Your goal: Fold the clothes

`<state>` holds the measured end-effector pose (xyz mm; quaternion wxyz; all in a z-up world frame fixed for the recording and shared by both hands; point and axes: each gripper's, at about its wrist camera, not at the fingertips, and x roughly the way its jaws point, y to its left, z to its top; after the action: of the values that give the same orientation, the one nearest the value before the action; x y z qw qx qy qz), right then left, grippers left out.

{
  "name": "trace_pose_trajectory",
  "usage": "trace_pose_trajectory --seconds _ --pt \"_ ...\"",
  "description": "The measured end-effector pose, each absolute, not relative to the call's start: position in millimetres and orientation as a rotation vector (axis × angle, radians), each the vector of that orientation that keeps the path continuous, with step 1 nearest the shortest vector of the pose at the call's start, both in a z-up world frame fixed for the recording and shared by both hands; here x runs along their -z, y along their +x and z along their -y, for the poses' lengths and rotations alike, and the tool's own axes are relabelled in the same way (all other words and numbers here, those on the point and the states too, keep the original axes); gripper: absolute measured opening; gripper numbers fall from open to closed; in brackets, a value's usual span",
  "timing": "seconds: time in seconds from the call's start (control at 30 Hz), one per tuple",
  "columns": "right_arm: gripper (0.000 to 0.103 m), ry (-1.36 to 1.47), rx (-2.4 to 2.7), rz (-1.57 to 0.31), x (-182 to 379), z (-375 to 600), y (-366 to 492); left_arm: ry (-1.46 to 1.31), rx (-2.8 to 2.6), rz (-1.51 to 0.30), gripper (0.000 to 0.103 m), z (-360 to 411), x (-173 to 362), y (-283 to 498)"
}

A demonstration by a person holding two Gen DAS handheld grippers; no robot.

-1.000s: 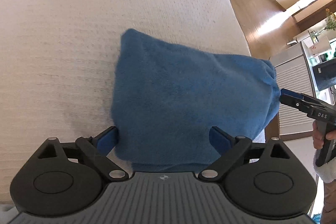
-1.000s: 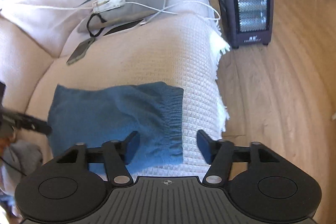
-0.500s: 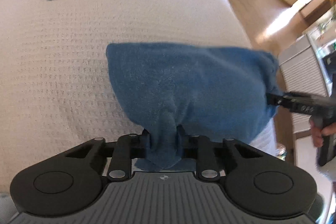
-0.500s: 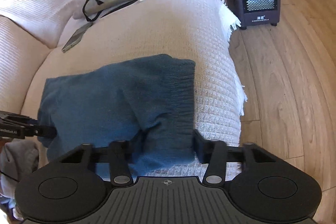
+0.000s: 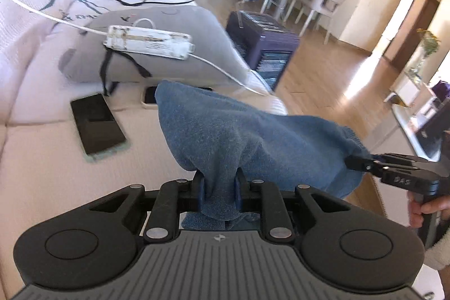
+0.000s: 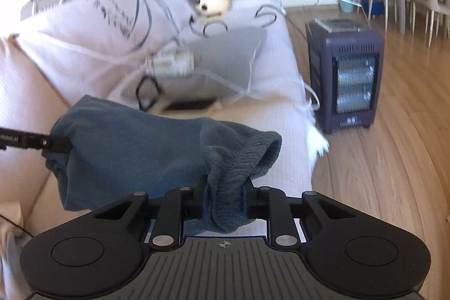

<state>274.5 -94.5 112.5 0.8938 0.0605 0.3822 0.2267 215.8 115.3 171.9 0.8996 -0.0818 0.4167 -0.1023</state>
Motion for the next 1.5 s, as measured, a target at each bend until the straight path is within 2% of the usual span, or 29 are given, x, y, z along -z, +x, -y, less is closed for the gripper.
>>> trace_pose_trajectory --seconds 0.1,0.17,0.23,0.27,0.33,0.4,0.73,0.83,1.0,1.2,1.27,1.4,1.5 --pt "0.022 0.153 -0.462 -0.813 -93.6 85.3 295.2 -0.178 0.135 -0.961 0.022 -124.7 -131.8 242.3" --pt "0.026 0.172 -0.457 -0.827 -81.1 79.2 308.9 -0.171 0.063 -1.067 0.025 -126.6 -97.9 254.5" --pt "0.031 0.177 -0.452 -0.839 -68.1 74.5 317.0 -0.161 0.022 -1.121 0.044 -128.5 -76.9 257.9" --pt "0.033 0.165 -0.444 -0.838 -62.6 74.5 313.6 -0.158 0.009 -1.130 0.047 -130.0 -72.0 256.8" --pt "0.047 0.154 -0.424 -0.854 -58.9 80.2 307.3 -0.146 -0.008 -1.129 0.058 -133.9 -74.4 249.7" --pt "0.052 0.161 -0.410 -0.858 -61.9 88.3 300.7 -0.125 -0.024 -1.128 0.058 -137.1 -82.1 244.6" --pt "0.052 0.086 -0.359 -0.818 -94.4 91.9 250.1 -0.002 0.033 -1.079 0.064 -118.9 -134.4 196.0" --pt "0.052 0.094 -0.387 -0.850 -100.5 85.9 228.9 -0.002 0.110 -1.072 0.072 -104.3 -144.7 173.6" --pt "0.052 0.070 -0.422 -0.954 -94.5 66.3 188.7 -0.014 0.199 -1.116 0.079 -82.4 -139.0 137.4" --pt "0.053 0.045 -0.426 -1.052 -72.8 52.0 148.8 -0.078 0.211 -1.180 0.081 -76.4 -113.7 92.2" --pt "0.058 0.021 -0.416 -1.070 -65.8 46.6 136.0 -0.100 0.199 -1.196 0.081 -77.0 -107.1 76.3" --pt "0.062 -0.010 -0.425 -1.101 -49.4 33.4 111.8 -0.152 0.169 -1.201 0.081 -82.2 -103.4 44.6" --pt "0.069 -0.083 -0.415 -1.060 -39.4 20.1 89.6 -0.206 0.163 -1.173 0.083 -86.0 -111.9 19.3"
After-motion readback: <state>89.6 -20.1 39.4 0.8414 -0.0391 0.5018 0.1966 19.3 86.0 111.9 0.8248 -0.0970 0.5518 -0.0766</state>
